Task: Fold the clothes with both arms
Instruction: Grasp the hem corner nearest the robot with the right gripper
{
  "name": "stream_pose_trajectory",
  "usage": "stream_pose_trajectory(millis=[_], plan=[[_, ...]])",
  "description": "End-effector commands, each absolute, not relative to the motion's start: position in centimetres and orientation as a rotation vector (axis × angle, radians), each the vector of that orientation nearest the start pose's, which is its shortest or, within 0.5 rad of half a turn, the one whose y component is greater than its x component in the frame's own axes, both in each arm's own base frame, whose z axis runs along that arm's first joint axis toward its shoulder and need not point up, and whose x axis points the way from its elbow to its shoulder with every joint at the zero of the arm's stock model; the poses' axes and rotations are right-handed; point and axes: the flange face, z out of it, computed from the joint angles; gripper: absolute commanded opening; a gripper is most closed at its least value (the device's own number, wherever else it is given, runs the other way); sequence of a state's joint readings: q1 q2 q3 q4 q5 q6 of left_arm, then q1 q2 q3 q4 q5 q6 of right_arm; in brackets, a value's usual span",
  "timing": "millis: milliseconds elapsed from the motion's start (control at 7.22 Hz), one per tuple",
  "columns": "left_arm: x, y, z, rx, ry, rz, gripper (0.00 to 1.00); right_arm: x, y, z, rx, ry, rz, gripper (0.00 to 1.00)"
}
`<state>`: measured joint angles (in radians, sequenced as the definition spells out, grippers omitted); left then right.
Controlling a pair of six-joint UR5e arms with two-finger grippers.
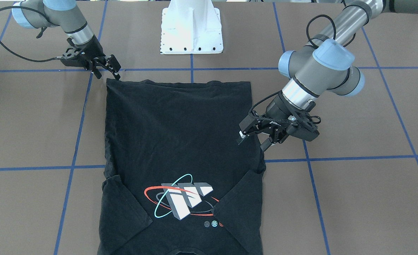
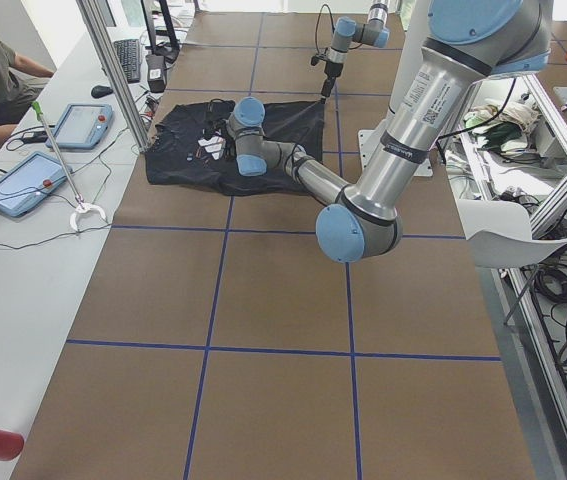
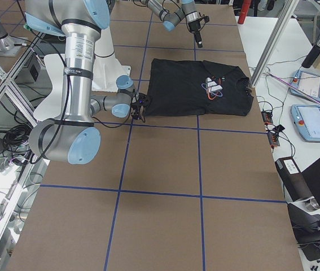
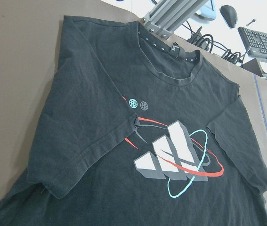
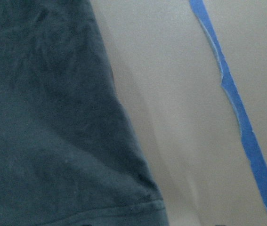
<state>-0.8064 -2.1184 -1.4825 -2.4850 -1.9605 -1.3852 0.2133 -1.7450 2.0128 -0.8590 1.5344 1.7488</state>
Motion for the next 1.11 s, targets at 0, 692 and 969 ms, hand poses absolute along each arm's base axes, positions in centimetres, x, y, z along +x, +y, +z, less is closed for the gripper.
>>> stream_pose_trajectory(millis=[0,692,969], plan=[[40.5,-55.9,27.3,0.356,1.345,-0.250,1.00,-40.2,-22.6,45.4,0.047,-0.975,0.377,0.37],[40.5,-55.9,27.9,0.350,1.336,-0.253,1.00,-39.7,-22.4,43.7,0.025,-1.013,0.388,0.00],[40.2,-55.9,27.8,0.354,1.340,-0.256,1.00,-38.8,-22.2,42.5,0.019,-1.033,0.384,0.00]])
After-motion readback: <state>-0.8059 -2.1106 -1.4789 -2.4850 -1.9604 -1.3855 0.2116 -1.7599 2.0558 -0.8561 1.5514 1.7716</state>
